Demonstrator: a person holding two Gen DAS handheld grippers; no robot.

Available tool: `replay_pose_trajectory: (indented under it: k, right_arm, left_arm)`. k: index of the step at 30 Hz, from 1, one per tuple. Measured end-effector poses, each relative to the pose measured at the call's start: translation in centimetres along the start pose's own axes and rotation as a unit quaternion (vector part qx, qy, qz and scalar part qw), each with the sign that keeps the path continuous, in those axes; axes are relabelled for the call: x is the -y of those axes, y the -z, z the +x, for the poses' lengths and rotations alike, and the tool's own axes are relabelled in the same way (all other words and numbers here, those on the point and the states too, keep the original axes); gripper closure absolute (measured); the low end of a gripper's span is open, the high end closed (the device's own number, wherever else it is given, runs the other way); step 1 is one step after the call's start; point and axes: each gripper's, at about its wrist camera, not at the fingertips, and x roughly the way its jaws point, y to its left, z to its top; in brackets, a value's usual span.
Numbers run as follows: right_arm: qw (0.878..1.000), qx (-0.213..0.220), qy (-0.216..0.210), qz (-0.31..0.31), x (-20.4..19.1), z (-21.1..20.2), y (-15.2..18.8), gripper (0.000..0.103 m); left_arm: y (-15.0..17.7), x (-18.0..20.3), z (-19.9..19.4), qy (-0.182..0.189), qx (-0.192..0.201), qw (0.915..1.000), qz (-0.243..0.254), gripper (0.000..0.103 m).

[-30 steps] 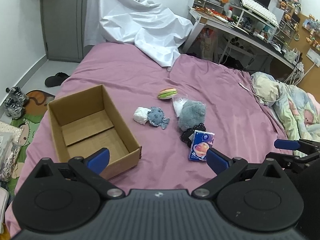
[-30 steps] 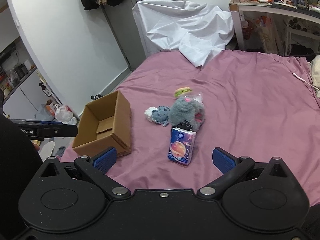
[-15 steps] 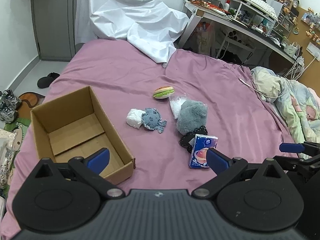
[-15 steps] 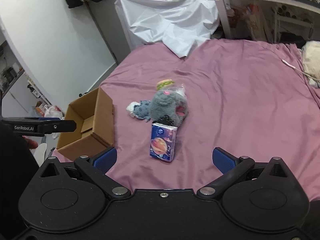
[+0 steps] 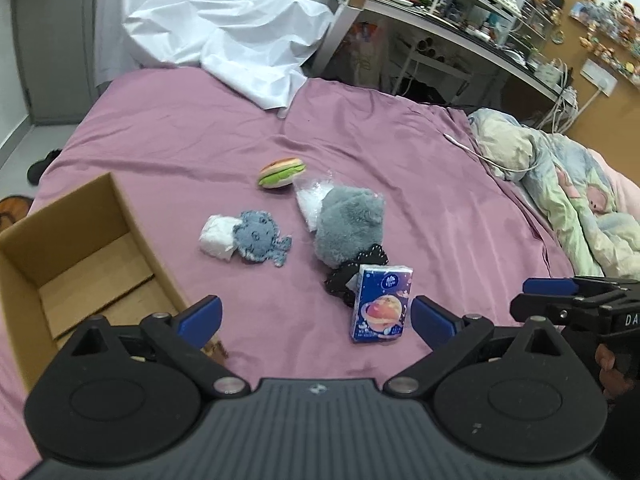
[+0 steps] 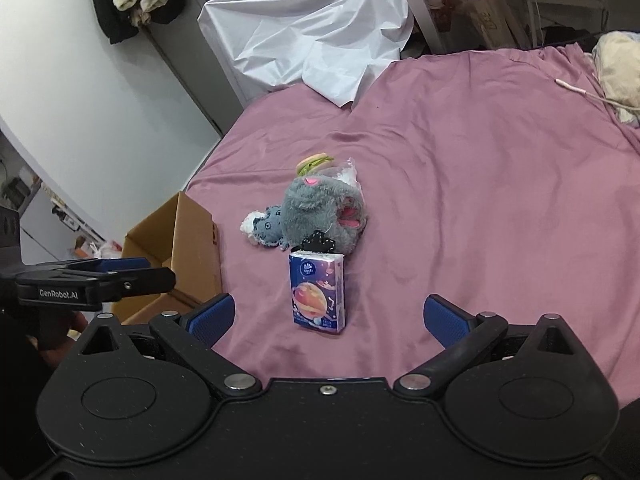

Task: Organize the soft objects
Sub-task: 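Close right gripper on the tissue pack while left gripper grasps the black fuzzy item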

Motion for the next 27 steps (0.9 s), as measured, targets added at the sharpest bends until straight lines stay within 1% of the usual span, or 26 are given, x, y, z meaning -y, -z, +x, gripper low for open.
replay_pose_trajectory:
  k: [2, 3, 6, 9, 11, 15, 17, 21, 22, 27]
  right_arm:
    - [1.000, -0.001, -0.005, 0.000, -0.1, 0.7, 0.0, 0.012]
    - [1.000, -0.002, -0.006, -0.001, -0.1, 1.0, 0.0, 0.013]
    - [1.000, -0.010, -0.008, -0.002, -0.2, 2.2, 0.1, 0.024]
    - [1.000, -0.016, -0.011, -0.001, -0.3, 3.3, 0.2, 0.029]
    - [1.000, -0.020, -0.013, 0.002, -0.3, 3.9, 0.2, 0.031]
    - [1.000, -0.028, -0.011, 0.006, -0.4, 5.2, 0.2, 0.031]
    - [0.999, -0.030, -0.010, 0.006, -0.5, 5.7, 0.2, 0.031]
    - [0.999, -0.034, -0.009, 0.003, -0.9, 6.8, 0.2, 0.031]
    - [0.999, -0.035, -0.010, 0.002, -1.0, 7.2, 0.2, 0.031]
    - [0.999, -0.043, -0.009, 0.012, -1.1, 8.8, 0.3, 0.034]
  left_arm:
    - [0.0, 0.3, 0.9, -0.001, -0.002, 0.9999, 0.012, 0.004]
    - [0.0, 0.4, 1.3, -0.001, -0.003, 0.9998, 0.017, 0.004]
    - [0.0, 0.6, 2.2, 0.006, -0.006, 0.9996, 0.027, 0.007]
    - [0.1, 0.6, 3.1, 0.013, -0.012, 0.9994, 0.031, 0.010]
    - [0.2, 0.6, 3.7, 0.017, -0.015, 0.9992, 0.032, 0.011]
    - [0.0, 0.5, 4.7, 0.015, -0.015, 0.9992, 0.033, 0.015]
    - [0.0, 0.6, 5.1, 0.011, -0.014, 0.9991, 0.037, 0.020]
    - [0.0, 0.6, 5.9, 0.003, -0.011, 0.9988, 0.047, 0.025]
    - [0.0, 0.5, 6.1, 0.005, -0.012, 0.9988, 0.046, 0.028]
    - [0.1, 0.3, 6.7, 0.003, -0.012, 0.9990, 0.043, 0.036]
